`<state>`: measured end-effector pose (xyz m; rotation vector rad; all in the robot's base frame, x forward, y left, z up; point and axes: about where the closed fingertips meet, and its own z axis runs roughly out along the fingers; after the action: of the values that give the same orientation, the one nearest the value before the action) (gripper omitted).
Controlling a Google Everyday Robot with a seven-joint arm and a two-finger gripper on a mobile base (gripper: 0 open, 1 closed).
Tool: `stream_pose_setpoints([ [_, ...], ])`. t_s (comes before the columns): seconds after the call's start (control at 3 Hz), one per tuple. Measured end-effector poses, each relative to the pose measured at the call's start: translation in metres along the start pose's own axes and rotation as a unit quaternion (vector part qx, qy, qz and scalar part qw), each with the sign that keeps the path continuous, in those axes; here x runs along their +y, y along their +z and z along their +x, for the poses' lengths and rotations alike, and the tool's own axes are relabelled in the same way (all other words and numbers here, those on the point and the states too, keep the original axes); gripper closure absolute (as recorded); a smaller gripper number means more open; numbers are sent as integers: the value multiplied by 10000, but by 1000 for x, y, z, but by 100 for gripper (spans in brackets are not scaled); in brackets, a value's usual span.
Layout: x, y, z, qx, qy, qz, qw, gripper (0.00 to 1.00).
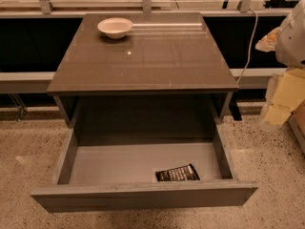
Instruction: Pick rxbar chocolate from top drawer and place on counter
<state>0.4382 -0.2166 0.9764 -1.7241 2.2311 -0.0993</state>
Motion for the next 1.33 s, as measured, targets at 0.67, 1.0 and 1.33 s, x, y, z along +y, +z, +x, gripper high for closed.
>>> stream_pose_setpoints([
  [0.67, -7, 30, -16, -37, -360, 7, 9993, 0],
  [1.0, -8, 107, -57, -395, -1439, -173, 9887, 0],
  [1.33, 0, 151, -81, -735, -1958, -449, 9769, 0],
])
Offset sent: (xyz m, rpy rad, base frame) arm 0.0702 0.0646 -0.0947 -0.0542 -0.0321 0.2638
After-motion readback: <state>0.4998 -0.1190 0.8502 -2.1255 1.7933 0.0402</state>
